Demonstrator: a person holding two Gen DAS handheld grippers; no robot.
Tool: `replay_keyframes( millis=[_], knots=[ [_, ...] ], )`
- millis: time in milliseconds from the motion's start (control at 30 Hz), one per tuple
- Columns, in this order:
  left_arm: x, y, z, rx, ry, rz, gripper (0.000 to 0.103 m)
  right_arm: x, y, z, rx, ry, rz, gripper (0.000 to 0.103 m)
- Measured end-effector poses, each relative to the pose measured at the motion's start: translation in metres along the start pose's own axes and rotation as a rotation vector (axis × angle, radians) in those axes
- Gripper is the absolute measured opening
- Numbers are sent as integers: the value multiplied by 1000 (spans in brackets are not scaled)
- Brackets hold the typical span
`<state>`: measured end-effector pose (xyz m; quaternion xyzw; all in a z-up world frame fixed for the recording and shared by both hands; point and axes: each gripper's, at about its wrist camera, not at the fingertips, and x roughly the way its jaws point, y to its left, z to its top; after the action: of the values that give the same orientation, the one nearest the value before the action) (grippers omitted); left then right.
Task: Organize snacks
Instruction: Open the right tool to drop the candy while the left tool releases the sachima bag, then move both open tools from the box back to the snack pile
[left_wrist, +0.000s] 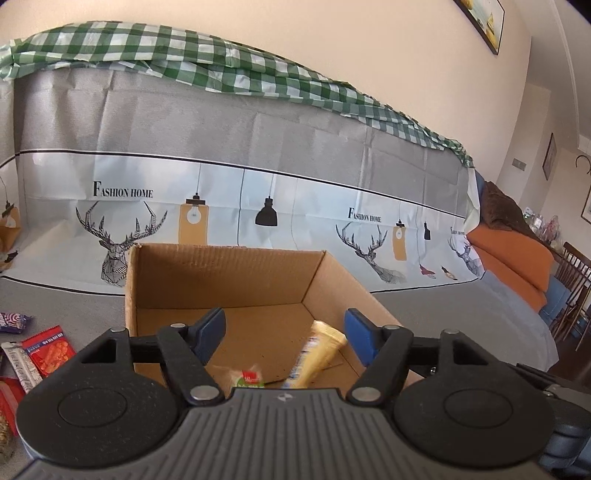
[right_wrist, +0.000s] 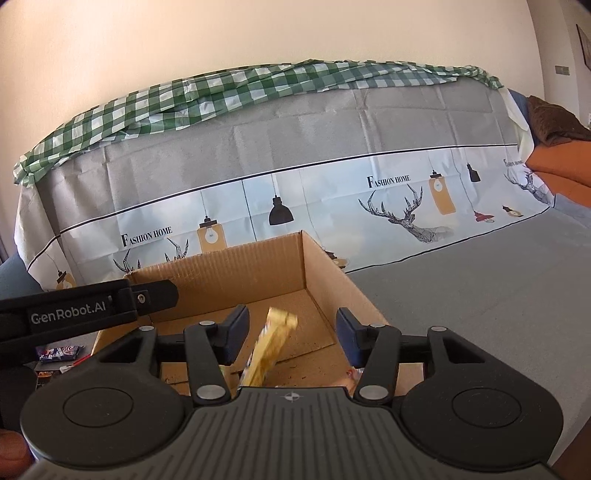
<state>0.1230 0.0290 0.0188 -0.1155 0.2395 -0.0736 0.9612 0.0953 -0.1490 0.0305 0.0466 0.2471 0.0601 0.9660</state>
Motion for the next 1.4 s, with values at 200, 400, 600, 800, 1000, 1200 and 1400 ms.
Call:
replay_keyframes(
  millis=[200, 400, 600, 800, 1000, 1200, 1400],
  knots=[
    [-9, 6, -1, 20, -67, 27, 75, 1, 7, 0, -7, 2, -19, 67],
    [-23, 21, -5, 22, -112, 58, 75, -3, 19, -1, -24, -22, -20, 67],
    [-50, 41, -10, 46, -100, 56, 52, -9, 28, -1, -13, -36, 11, 66],
    [-82, 66, -11, 139, -7, 92, 18, -17, 46, -6, -11, -38, 72, 52],
    [-112, 108, -11, 224, 70, 195, 18, -32, 70, -10, -15, -51, 193, 43],
    [-138, 140, -7, 237, 110, 281, 18, -41, 96, -18, -42, -35, 281, 43],
    [-157, 165, -23, 115, 134, 308, 20, -46, 126, -30, -96, -8, 367, 43]
  ],
)
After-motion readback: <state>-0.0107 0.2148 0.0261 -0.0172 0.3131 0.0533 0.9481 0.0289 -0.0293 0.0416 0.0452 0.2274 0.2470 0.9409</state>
